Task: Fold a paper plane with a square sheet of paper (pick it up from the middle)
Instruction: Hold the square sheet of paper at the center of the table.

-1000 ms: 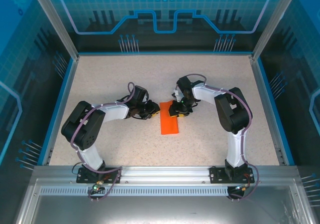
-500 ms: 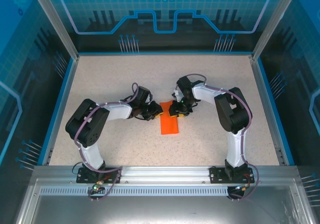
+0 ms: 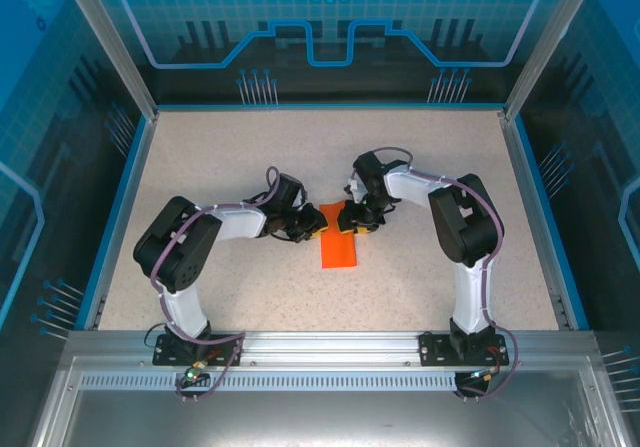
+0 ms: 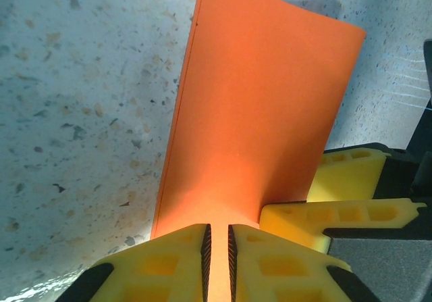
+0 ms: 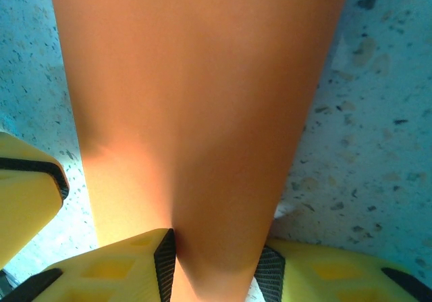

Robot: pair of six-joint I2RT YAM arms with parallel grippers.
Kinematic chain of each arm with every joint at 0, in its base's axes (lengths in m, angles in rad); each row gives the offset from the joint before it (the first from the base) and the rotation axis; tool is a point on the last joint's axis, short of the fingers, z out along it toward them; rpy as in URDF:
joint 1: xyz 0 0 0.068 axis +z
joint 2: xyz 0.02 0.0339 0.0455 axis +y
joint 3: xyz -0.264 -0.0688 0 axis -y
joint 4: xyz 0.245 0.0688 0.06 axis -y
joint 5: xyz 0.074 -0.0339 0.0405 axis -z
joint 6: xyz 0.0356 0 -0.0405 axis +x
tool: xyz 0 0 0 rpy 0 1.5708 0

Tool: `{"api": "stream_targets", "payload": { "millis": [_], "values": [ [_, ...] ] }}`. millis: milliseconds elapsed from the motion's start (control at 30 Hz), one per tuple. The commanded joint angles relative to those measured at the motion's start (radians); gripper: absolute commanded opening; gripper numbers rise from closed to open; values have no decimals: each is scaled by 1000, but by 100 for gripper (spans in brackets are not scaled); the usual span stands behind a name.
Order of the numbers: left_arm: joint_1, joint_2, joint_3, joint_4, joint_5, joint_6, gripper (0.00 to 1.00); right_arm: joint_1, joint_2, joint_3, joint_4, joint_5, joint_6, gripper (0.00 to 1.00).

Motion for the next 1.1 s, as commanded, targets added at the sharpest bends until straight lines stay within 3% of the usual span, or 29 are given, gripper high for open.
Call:
{"api": "stream_targets", "payload": {
  "millis": [0, 1067],
  "values": [
    [-13, 15, 35, -2, 31, 3, 17, 21, 214, -86, 70, 167, -3, 44],
    [-21, 48, 38, -16, 27, 8, 15, 33, 237, -65, 51, 193, -28, 45]
  ]
}}
